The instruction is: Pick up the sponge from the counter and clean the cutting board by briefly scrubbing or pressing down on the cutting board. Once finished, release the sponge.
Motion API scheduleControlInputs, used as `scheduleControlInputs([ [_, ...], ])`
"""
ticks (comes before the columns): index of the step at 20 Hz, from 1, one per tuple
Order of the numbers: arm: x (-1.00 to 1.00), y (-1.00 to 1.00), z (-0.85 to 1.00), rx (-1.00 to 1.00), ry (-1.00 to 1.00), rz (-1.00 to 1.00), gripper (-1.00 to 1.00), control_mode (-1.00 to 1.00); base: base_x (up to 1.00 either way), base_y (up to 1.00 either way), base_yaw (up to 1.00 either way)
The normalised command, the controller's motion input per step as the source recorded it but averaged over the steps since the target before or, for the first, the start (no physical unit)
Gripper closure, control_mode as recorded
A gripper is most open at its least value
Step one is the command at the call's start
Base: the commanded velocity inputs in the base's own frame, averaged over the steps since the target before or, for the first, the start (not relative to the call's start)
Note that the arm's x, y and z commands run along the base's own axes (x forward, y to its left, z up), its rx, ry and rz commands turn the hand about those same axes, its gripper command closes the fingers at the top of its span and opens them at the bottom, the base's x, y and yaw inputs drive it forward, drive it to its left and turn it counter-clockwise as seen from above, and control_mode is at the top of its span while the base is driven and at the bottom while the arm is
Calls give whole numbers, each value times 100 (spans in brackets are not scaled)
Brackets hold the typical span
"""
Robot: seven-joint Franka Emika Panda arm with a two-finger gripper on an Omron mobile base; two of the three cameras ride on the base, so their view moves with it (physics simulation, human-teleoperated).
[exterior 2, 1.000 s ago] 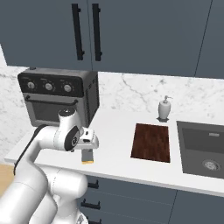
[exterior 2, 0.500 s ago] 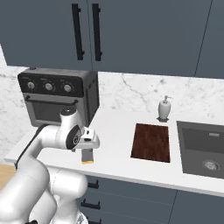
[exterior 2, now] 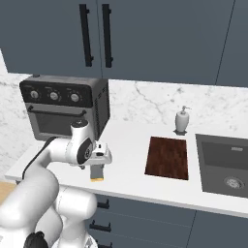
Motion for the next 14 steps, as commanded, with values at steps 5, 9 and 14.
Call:
scheduleControlInputs([
  [5, 1, 0, -44, 0, 0, 8, -100, -100, 0, 0, 0],
  [9, 8, 0, -57, 0, 0, 1, -100, -100, 0, 0, 0],
  [14, 11, 0, -59, 0, 0, 0, -100, -100, 0, 0, 0],
])
